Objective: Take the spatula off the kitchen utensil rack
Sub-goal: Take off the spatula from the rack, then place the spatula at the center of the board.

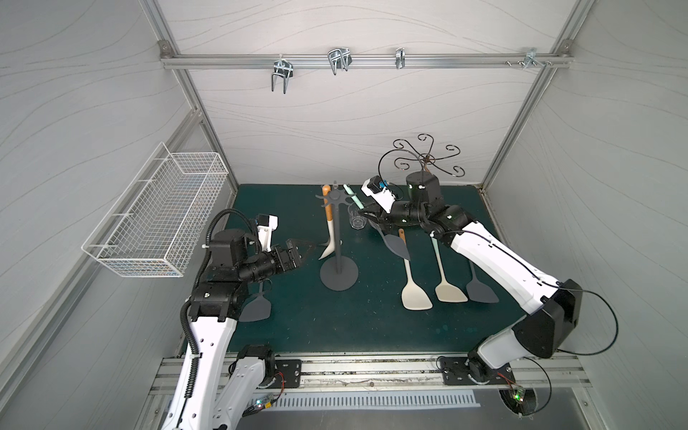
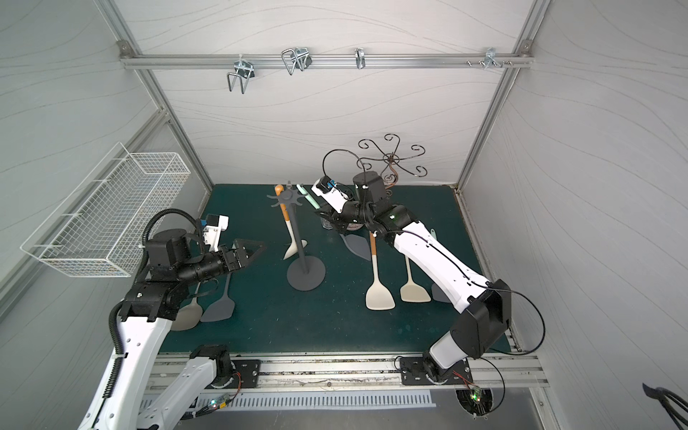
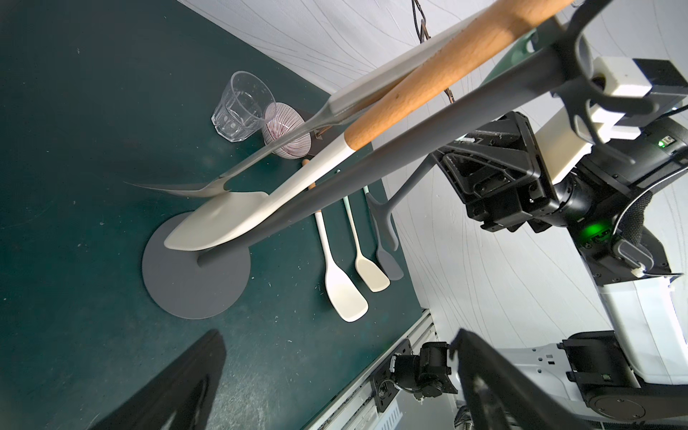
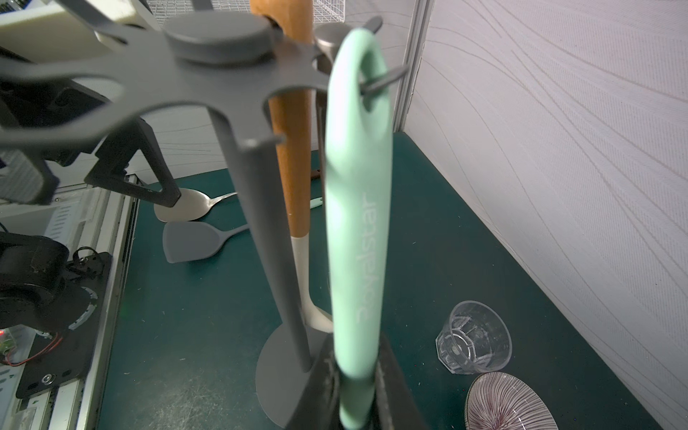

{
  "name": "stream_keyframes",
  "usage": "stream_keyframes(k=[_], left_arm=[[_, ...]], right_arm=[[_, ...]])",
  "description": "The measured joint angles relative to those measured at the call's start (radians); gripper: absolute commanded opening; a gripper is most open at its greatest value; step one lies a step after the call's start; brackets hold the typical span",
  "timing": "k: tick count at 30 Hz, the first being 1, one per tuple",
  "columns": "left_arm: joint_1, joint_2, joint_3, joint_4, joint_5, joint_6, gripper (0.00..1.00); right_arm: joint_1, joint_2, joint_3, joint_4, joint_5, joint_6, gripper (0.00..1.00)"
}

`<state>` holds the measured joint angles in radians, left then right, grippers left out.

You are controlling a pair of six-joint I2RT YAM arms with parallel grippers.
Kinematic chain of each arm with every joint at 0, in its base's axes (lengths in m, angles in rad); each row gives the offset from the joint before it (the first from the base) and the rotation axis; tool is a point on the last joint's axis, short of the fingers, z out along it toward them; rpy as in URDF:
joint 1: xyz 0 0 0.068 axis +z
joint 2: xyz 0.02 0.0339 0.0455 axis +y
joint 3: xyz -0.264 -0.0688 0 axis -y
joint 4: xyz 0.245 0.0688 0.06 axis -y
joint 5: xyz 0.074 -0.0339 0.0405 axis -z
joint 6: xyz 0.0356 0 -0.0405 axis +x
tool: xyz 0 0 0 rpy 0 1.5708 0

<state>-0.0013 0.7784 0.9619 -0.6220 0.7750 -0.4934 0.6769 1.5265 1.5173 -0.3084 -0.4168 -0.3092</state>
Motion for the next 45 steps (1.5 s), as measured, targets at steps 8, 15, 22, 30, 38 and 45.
stream_keyframes(k=[8, 15, 22, 30, 38, 45], left_arm=[[-0.002, 0.0, 0.0, 0.0, 0.008, 0.0, 0.99], [-0.002, -0.007, -0.008, 0.006, 0.034, -0.002, 0.99], [-0.003, -0.008, -0.013, 0.007, 0.041, -0.012, 0.99], [-0.021, -0.028, -0.012, -0.007, 0.016, -0.012, 0.99], [-0.027, -0.106, 0.008, -0.04, -0.053, -0.023, 0.99], [-0.027, -0.211, 0.008, -0.047, -0.101, -0.042, 0.99]], right_arm=[[-0.004, -0.008, 0.002, -0.016, -0.038, 0.03, 0.0], [-0.058, -0.018, 0.031, -0.018, -0.149, 0.056, 0.0], [-0.085, -0.024, 0.081, -0.014, -0.133, 0.084, 0.0], [-0.085, -0.04, 0.08, -0.047, -0.032, 0.186, 0.0], [-0.005, -0.166, -0.009, -0.097, 0.242, 0.338, 0.0], [0.14, -0.217, -0.039, -0.219, 0.616, 0.548, 0.0]])
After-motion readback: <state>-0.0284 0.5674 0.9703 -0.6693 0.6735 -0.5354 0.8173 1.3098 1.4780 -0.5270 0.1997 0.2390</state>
